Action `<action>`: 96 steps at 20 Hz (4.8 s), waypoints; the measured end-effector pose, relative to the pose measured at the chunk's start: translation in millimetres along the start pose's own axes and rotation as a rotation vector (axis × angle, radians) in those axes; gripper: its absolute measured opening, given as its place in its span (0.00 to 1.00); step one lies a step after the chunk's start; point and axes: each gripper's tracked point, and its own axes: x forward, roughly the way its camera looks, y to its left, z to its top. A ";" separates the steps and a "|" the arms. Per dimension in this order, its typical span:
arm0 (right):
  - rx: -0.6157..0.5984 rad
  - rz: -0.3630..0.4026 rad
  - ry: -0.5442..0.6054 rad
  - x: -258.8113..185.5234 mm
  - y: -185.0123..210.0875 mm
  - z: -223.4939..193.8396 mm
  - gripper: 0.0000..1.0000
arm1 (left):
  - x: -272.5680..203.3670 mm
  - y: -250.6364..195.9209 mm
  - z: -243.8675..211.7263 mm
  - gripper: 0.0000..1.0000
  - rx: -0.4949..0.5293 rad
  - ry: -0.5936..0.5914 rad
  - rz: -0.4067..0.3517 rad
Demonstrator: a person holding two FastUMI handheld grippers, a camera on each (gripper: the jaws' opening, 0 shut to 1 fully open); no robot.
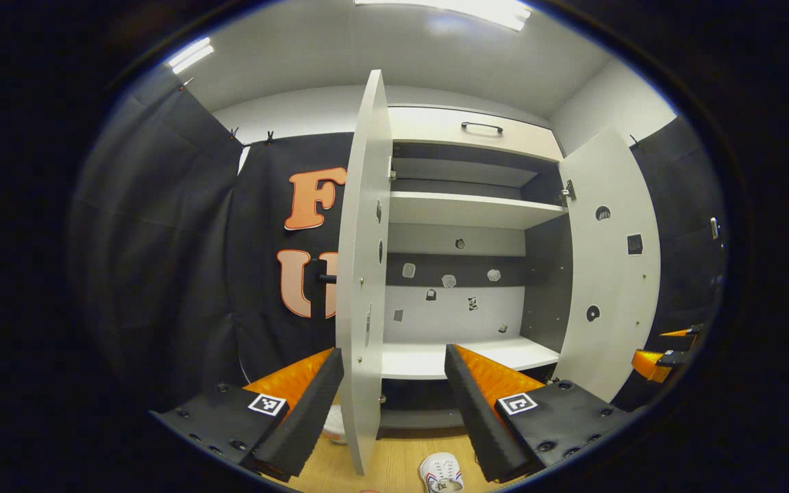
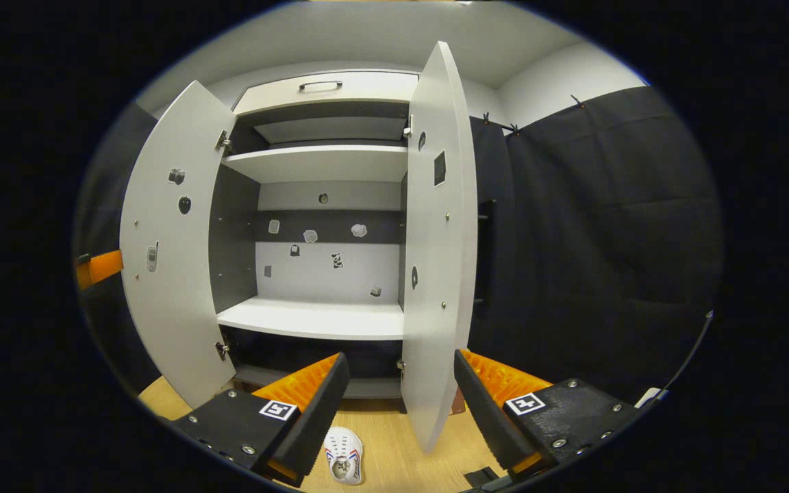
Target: Grab one shoe with the right hand and put it into the shoe cabinet, grab the other shoe with the left hand and put it into the shoe cabinet; then close the right door with the right hand and the left door with the left hand.
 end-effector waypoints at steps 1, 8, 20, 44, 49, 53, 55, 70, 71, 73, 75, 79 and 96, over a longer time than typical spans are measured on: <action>0.002 0.010 0.020 0.9 4.5 -9.5 0.95 | -1.2 1.4 0.2 0.96 0.000 0.000 0.002; -0.069 0.067 0.140 14.2 37.9 -89.8 0.95 | -8.0 9.2 -9.2 0.96 -0.008 0.018 0.023; -0.061 0.093 0.369 44.8 65.8 -241.3 0.94 | -23.2 29.2 -13.8 0.96 0.047 0.026 0.082; 0.020 0.028 0.746 80.5 78.7 -408.6 0.06 | -35.0 47.3 -32.0 0.96 0.047 0.102 0.128; 0.034 -0.009 0.742 70.1 76.0 -382.0 0.01 | -31.5 46.1 -31.0 0.96 0.052 0.094 0.127; 0.042 -0.025 0.693 63.3 76.9 -331.3 0.01 | -27.2 40.9 -33.5 0.94 0.047 0.093 0.112; 0.048 -0.015 0.671 63.8 82.5 -302.4 0.01 | -24.6 38.7 -33.7 0.96 0.044 0.091 0.104; 0.151 0.086 0.420 94.3 109.9 -76.9 0.00 | -15.2 31.2 -33.9 0.96 0.062 0.070 0.086; 0.160 0.085 0.410 106.6 112.9 -67.6 0.00 | -15.0 30.5 -33.7 0.96 0.063 0.070 0.084; 0.173 0.082 0.386 125.4 116.1 -44.6 0.00 | -16.1 27.7 -34.3 0.94 0.059 0.070 0.078; 0.184 0.082 0.360 143.8 116.8 -25.0 0.00 | -15.4 27.8 -35.6 0.97 0.054 0.073 0.077; 0.167 0.068 0.308 184.3 119.5 12.7 0.00 | -14.2 29.1 -36.3 0.94 0.050 0.074 0.081; 0.146 -0.014 0.470 356.1 120.8 -31.1 0.00 | -0.5 48.5 -46.7 0.99 0.049 0.088 0.121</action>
